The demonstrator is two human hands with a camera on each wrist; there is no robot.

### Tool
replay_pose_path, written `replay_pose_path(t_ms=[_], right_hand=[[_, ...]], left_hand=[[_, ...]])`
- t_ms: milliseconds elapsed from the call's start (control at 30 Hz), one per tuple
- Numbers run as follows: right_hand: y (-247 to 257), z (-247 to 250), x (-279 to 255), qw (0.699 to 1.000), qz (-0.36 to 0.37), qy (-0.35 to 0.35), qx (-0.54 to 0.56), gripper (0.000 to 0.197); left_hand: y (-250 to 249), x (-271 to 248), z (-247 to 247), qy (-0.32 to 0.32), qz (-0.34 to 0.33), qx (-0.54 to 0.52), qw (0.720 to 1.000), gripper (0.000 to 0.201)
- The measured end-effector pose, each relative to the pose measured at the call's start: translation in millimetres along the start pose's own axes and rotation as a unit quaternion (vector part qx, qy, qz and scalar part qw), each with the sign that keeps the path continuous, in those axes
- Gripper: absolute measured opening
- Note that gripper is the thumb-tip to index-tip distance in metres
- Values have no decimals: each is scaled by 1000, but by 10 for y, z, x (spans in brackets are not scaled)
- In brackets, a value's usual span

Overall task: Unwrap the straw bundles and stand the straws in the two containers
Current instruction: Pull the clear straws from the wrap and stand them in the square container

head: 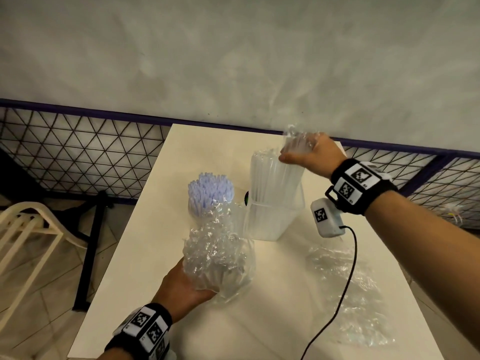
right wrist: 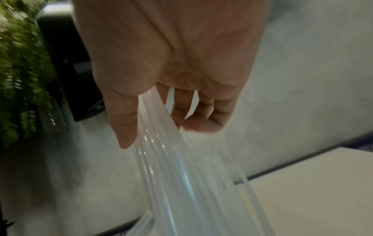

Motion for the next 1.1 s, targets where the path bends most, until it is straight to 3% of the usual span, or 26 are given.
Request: replay_pose_path(t_ms=[67, 133, 300, 400, 500, 567, 633, 700, 800, 900, 967, 1033, 1100], right_hand=[[-181, -63, 78, 997, -45, -13, -59, 65], [-239, -71, 122, 996, -47, -31, -70, 75], [-148, 30, 128, 993, 52, -106, -14, 108], [-75, -77, 177, 982, 100, -52, -150, 102], [-224, -404, 193, 942, 46, 123, -308, 82], [-321, -527, 166, 933, 24, 183, -310, 74], [-294, -517, 158, 937, 50, 168, -303, 71], [-228, -412, 191, 940, 88, 107, -312, 73], [-212, -267, 250, 949, 83, 28, -302, 78], [-396, -385, 284, 954, 10, 129, -269, 69], [-467, -461, 256, 953, -3, 183, -241, 65], [-383, -416, 266, 964, 28, 148, -221, 61], [-186, -325, 263, 966, 84, 67, -236, 55]], left_hand=[[13, -5, -7, 0, 2, 12, 1000, 70], [85, 8, -18, 4, 3, 19, 1000, 78], [185, 46, -40, 8, 12, 18, 1000, 92], [211, 53, -51, 19, 29, -26, 999, 80], [247, 78, -75, 38, 15, -14, 999, 81], [273, 77, -59, 21, 21, -41, 999, 81], [268, 86, -46, 8, 9, -39, 999, 92], [263, 82, -54, 12, -3, -43, 999, 104], [278, 94, -41, 12, 8, -33, 999, 100], [268, 73, -36, 18, 3, -16, 1000, 82], [274, 71, -41, 24, -3, -14, 1000, 78], [254, 61, -40, 24, -5, -27, 999, 79], [244, 57, -34, 18, -5, -39, 999, 85]])
Point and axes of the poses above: each hand's wrist, its own x-axis towards the middle knuckle, its own z-axis out of the back of the hand, y = z × x, the point moved 6 cm from there along x, towards the middle knuckle, and after that the axes turned 9 degrees about y, right-handed, at the moved point
